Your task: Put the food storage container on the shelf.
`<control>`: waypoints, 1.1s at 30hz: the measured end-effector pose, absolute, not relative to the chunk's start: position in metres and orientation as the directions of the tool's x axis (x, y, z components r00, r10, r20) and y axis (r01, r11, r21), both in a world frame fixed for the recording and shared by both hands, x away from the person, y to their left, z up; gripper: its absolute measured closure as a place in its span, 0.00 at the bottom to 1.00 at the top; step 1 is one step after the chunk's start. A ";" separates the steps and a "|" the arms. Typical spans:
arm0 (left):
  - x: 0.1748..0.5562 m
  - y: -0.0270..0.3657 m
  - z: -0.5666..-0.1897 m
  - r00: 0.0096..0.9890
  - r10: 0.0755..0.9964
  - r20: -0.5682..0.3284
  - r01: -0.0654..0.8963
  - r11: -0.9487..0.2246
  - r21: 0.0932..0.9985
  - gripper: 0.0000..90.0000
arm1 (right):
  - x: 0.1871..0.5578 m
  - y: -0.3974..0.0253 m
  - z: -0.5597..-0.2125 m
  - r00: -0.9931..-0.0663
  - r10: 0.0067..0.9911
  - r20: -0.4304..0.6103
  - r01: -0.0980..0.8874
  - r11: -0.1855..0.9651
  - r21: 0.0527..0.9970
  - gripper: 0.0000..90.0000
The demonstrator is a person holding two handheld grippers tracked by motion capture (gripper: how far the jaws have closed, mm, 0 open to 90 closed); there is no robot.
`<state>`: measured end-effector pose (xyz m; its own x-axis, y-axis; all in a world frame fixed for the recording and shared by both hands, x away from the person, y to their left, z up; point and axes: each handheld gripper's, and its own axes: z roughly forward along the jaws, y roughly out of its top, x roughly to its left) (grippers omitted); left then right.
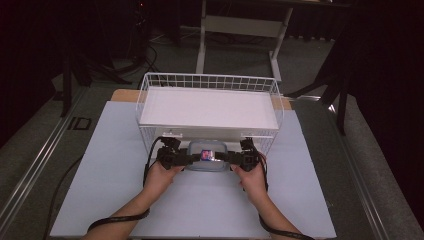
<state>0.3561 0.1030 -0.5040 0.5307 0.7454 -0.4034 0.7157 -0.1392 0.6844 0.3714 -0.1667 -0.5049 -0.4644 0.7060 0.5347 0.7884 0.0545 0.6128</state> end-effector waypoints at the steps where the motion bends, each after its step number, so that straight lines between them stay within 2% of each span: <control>1: 0.356 0.103 -0.504 0.531 0.745 -0.403 0.716 -0.139 0.684 0.46 | 0.371 -0.167 -0.505 -0.464 0.706 0.535 0.788 0.054 0.613 0.47; 15: 0.358 0.108 -0.510 0.550 0.723 -0.418 0.687 -0.106 0.719 0.45 | 0.374 -0.165 -0.502 -0.516 0.714 0.474 0.732 0.080 0.677 0.45; 20: 0.359 0.105 -0.511 0.557 0.724 -0.406 0.670 -0.102 0.736 0.42 | 0.374 -0.164 -0.504 -0.525 0.724 0.447 0.707 0.077 0.703 0.44; 24: 0.360 0.102 -0.511 0.551 0.732 -0.402 0.669 -0.099 0.736 0.39 | 0.373 -0.162 -0.502 -0.501 0.740 0.450 0.720 0.068 0.690 0.43; 25: 0.365 0.106 -0.512 0.594 0.738 -0.322 0.619 -0.163 0.769 0.38 | 0.373 -0.162 -0.501 -0.495 0.746 0.446 0.723 0.068 0.688 0.43; 26: 0.362 0.102 -0.511 0.552 0.738 -0.388 0.662 -0.105 0.742 0.37 | 0.373 -0.161 -0.499 -0.491 0.753 0.439 0.725 0.074 0.685 0.43; 33: 0.366 0.102 -0.510 0.519 0.777 -0.355 0.649 -0.089 0.755 0.35 | 0.376 -0.156 -0.498 -0.500 0.776 0.385 0.701 0.101 0.706 0.40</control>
<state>0.3657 0.1018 -0.5095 0.5194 0.7775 -0.3546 0.6492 -0.0891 0.7554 0.3760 -0.1563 -0.4980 -0.4996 0.7760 0.3850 0.7008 0.1008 0.7062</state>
